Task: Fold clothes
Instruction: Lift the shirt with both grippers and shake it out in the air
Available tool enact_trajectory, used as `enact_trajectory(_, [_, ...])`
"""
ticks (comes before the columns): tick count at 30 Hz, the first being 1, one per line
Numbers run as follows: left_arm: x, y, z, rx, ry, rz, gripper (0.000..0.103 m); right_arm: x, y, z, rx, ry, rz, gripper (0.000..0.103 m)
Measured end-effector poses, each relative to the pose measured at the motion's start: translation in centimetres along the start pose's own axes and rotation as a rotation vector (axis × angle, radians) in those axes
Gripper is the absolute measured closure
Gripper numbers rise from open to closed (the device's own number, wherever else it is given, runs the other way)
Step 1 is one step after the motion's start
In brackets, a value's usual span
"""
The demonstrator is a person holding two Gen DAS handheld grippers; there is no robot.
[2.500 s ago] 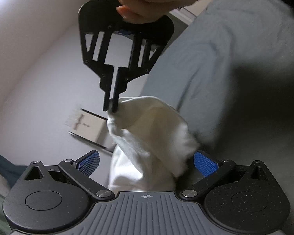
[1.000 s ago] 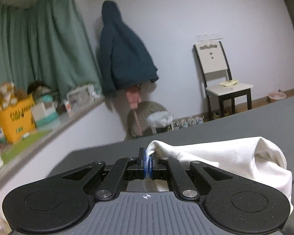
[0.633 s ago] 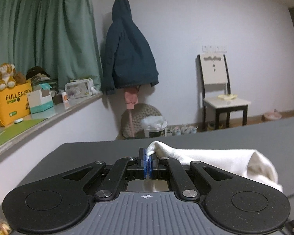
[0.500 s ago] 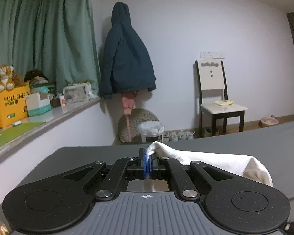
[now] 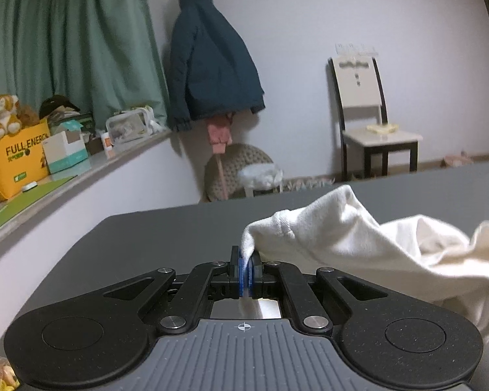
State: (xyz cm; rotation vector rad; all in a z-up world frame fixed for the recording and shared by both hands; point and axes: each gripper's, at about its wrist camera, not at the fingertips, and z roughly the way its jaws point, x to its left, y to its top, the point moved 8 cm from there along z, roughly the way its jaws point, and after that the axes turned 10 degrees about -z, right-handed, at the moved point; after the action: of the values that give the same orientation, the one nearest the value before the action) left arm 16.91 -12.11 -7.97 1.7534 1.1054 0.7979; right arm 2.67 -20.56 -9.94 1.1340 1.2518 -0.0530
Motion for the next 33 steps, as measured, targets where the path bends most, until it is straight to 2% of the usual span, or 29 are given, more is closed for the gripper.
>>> enact_trajectory(2, [-0.6,-0.8,0.5,0.009,0.015,0.042,0.101,0.0,-0.1,0.0,0.005,0.032,0.024,0.067])
enact_trajectory(4, [-1.2,-1.2,0.5,0.004,0.025,0.079,0.101,0.1,-0.3,0.2,0.015,0.061,0.033,0.081])
enact_trajectory(5, [-1.5,-1.3,0.4,-0.006,0.029,0.097,0.101,0.1,-0.4,0.4,0.025,0.079,0.043,0.097])
enact_trajectory(6, [-1.8,-1.3,0.3,-0.016,0.033,0.114,0.101,-0.3,-0.6,0.5,0.039,0.086,0.065,0.099])
enact_trajectory(8, [-2.2,-0.6,-0.7,-0.061,0.046,0.124,0.101,-1.6,-0.4,-0.2,0.036,0.076,0.117,0.1])
enact_trajectory(12, [-2.7,2.6,-5.0,-0.187,-0.004,0.062,0.1,-7.3,1.1,-4.5,-0.035,-0.022,0.246,0.1])
enact_trajectory(17, [-3.7,7.9,-14.5,-0.453,-0.024,0.085,0.1,-15.9,3.5,-9.7,-0.188,-0.189,0.278,0.1])
enact_trajectory(21, [-5.0,12.1,-23.3,-0.673,-0.025,0.144,0.1,-22.2,5.6,-15.3,-0.295,-0.362,0.229,0.1])
enact_trajectory(23, [-5.6,14.4,-27.1,-0.749,-0.023,0.173,0.1,-25.4,7.0,-17.7,-0.332,-0.402,0.227,0.1])
enact_trajectory(26, [-5.7,18.6,-32.5,-0.844,-0.014,0.193,0.1,-29.9,9.5,-20.4,-0.392,-0.454,0.197,0.1])
enact_trajectory(29, [-5.8,22.8,-37.7,-0.931,0.015,0.252,0.1,-34.3,11.9,-24.2,-0.462,-0.571,0.131,0.099])
enact_trajectory(33, [-6.3,25.8,-43.7,-1.032,0.032,0.288,0.1,-37.8,13.2,-28.7,-0.51,-0.676,0.121,0.099])
